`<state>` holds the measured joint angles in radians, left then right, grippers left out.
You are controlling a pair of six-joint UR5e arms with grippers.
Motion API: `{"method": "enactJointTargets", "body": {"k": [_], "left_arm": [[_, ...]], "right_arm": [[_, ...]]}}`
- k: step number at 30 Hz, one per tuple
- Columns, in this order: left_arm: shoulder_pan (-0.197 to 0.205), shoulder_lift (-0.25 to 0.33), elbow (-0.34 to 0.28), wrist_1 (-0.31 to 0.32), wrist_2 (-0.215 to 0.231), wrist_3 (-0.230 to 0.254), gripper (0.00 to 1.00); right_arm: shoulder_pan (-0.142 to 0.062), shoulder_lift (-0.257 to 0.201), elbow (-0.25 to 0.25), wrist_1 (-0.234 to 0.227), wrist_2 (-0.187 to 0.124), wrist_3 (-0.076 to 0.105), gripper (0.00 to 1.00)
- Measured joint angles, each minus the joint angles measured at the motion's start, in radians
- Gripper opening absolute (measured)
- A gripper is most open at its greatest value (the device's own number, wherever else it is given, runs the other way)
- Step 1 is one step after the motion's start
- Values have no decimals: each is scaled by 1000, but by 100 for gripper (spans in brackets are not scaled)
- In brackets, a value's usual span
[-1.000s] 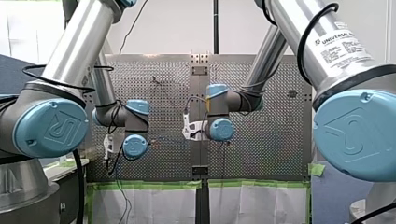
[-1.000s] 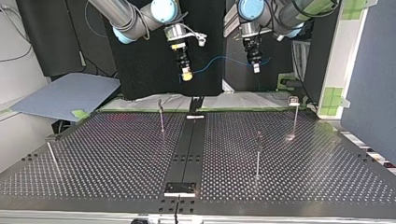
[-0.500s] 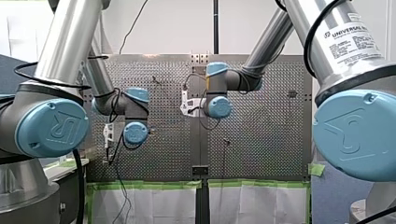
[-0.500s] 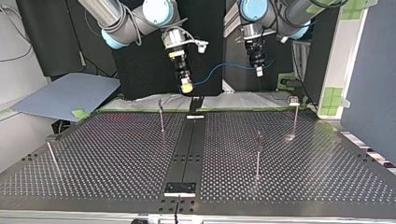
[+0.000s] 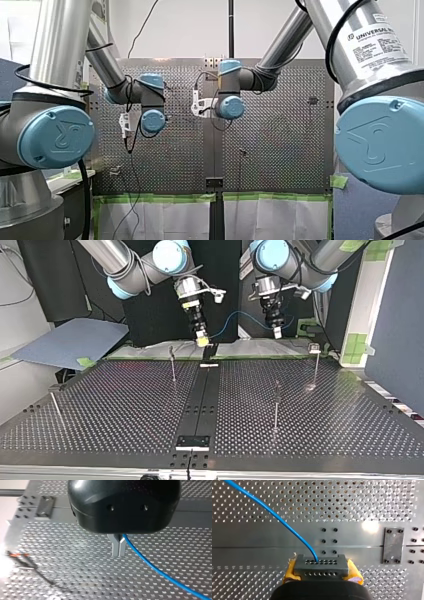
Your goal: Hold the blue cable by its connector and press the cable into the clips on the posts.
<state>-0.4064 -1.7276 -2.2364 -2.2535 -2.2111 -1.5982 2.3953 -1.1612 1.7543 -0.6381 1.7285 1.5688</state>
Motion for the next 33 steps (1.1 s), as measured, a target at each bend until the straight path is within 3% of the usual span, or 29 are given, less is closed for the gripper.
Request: {"method": "enactJointTargets", "body": {"k": [6, 15, 20, 28, 33], "left_arm": [[2, 56, 24, -55, 2, -1, 0], [3, 133, 42, -133, 22, -10, 0], [4, 171, 65, -168, 25, -13, 0], [8, 181, 112, -196, 30, -16, 0], [13, 181, 122, -212, 57, -16, 0]], "right_arm": [[0, 0, -43, 27, -13, 3, 0], [-1, 0, -97, 48, -38, 50, 0], [-2, 0, -130, 71, -40, 59, 0], [-7, 2, -184, 117, -41, 78, 0], [-14, 3, -223, 155, -41, 93, 0]]}}
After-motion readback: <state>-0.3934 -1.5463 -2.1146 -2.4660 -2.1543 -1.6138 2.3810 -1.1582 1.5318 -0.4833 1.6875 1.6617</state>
